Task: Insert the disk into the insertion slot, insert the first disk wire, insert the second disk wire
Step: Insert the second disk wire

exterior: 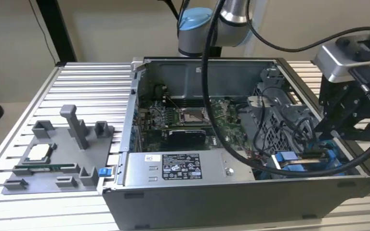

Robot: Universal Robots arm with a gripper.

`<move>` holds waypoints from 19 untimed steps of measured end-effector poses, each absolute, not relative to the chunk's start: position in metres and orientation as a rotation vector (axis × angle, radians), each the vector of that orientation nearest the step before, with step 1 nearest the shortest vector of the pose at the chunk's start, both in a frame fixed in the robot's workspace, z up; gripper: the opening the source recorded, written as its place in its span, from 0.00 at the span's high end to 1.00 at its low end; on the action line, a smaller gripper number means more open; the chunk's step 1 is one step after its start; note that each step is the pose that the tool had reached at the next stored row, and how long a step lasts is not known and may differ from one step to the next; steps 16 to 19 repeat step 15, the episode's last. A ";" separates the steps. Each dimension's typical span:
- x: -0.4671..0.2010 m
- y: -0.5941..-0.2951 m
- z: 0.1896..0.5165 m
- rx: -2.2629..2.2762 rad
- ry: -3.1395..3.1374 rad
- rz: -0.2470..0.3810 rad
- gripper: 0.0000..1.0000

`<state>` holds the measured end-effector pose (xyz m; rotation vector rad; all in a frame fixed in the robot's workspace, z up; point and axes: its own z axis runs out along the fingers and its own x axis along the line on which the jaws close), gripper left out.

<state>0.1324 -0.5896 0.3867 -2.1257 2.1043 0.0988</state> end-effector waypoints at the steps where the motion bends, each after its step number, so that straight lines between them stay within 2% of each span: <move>1: 0.132 -0.590 0.391 -2.126 2.104 0.098 0.00; 4: 0.132 -0.590 0.403 -2.126 2.105 0.098 0.00; 19: 0.132 -0.590 0.403 -2.125 2.105 0.099 0.00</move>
